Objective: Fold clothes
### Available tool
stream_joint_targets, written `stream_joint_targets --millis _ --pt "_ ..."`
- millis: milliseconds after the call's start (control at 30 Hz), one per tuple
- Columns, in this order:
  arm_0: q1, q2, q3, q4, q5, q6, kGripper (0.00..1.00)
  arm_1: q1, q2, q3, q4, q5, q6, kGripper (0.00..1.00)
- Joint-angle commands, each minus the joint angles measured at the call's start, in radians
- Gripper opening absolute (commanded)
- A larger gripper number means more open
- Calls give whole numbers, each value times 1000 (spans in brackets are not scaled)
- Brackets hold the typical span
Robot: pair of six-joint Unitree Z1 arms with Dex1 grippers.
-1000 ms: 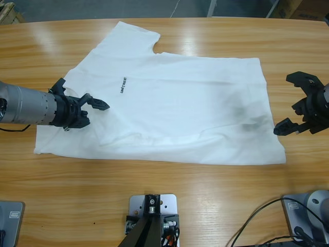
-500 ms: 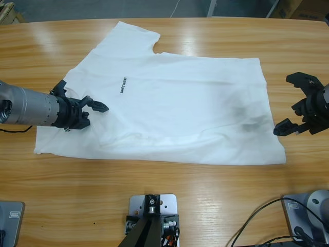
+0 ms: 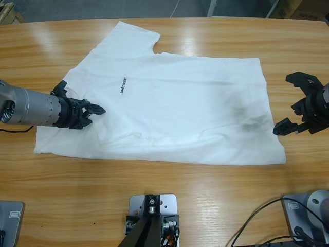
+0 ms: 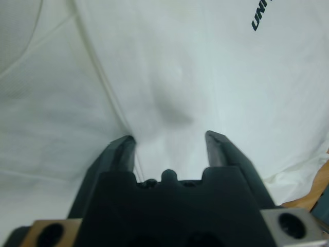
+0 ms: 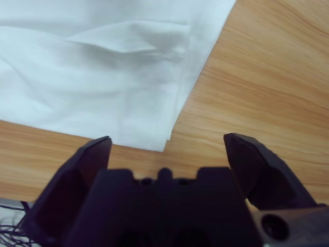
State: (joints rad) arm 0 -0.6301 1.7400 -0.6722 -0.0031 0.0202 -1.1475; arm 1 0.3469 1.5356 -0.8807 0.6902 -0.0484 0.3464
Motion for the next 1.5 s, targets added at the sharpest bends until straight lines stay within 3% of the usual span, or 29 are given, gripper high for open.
stream_joint_targets --millis 33,67,100,200,600,767,967,1200,1500 --pt "-5 34 24 -6 11 -6 241 14 20 30 -15 10 14 885" --pt "-6 32 26 -6 11 -6 208 14 22 31 -15 10 14 885" --pt "-6 29 29 -5 12 -5 86 14 23 31 -17 10 14 885" --pt "-8 29 31 -5 12 -4 4 14 27 31 -18 10 14 885" --pt "-10 40 62 -5 14 -9 0 15 28 32 -20 11 14 885" --pt "-11 -72 49 23 13 -56 0 15 26 34 -21 10 15 885" --pt "-23 -232 24 176 12 -140 0 18 20 39 -27 10 14 885" --pt "-65 -292 52 253 10 -221 0 23 14 43 -33 10 16 885" --pt "-91 -263 -81 278 12 -250 0 34 12 49 -41 9 18 885"
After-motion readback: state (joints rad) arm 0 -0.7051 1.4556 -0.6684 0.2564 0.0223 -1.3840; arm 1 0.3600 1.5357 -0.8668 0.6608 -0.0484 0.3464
